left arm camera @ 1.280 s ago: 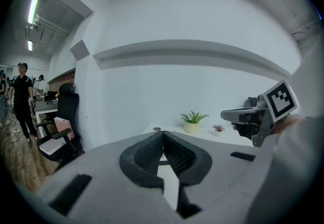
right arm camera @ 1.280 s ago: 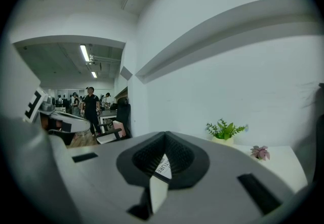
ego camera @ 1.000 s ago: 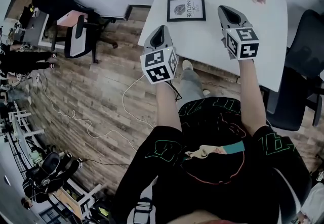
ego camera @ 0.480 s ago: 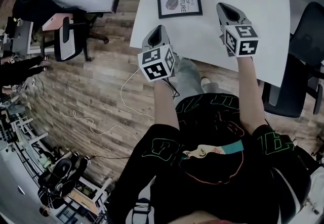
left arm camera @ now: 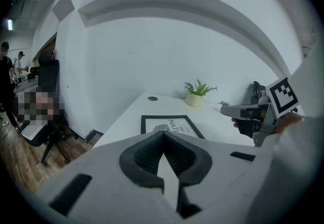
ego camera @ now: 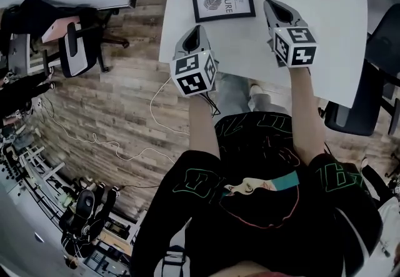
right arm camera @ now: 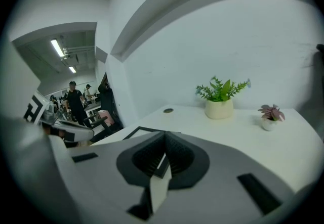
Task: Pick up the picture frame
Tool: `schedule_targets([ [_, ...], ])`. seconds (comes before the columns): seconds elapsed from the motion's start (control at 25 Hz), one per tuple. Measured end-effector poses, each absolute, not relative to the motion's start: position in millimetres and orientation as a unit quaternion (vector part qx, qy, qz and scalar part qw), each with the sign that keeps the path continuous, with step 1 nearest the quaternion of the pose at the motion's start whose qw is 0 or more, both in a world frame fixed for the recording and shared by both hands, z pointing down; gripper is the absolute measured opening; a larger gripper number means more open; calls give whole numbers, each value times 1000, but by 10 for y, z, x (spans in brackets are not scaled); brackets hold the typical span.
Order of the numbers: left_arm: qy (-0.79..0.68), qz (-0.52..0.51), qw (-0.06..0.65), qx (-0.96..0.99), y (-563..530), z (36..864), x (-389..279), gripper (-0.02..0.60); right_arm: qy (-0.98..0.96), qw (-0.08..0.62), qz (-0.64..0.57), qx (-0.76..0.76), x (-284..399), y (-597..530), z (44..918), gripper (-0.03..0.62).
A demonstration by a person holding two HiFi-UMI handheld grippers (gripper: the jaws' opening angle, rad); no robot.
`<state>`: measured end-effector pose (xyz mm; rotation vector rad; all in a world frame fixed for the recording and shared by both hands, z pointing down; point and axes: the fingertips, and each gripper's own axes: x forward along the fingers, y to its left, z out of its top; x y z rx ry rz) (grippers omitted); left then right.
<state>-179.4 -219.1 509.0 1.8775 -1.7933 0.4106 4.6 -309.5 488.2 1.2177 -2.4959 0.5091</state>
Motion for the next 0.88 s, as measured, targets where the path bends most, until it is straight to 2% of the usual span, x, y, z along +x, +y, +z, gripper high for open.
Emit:
schedule_targets([
  [0.6,-635,173,295,692,-2628,5583,-1950,8,-846,194,228,441,-90,-3337,5425,5],
  [0.88,-642,175,289,689,-2795,5688,-2020,8,-840,208,241,440,-150,-3404,5624,5],
])
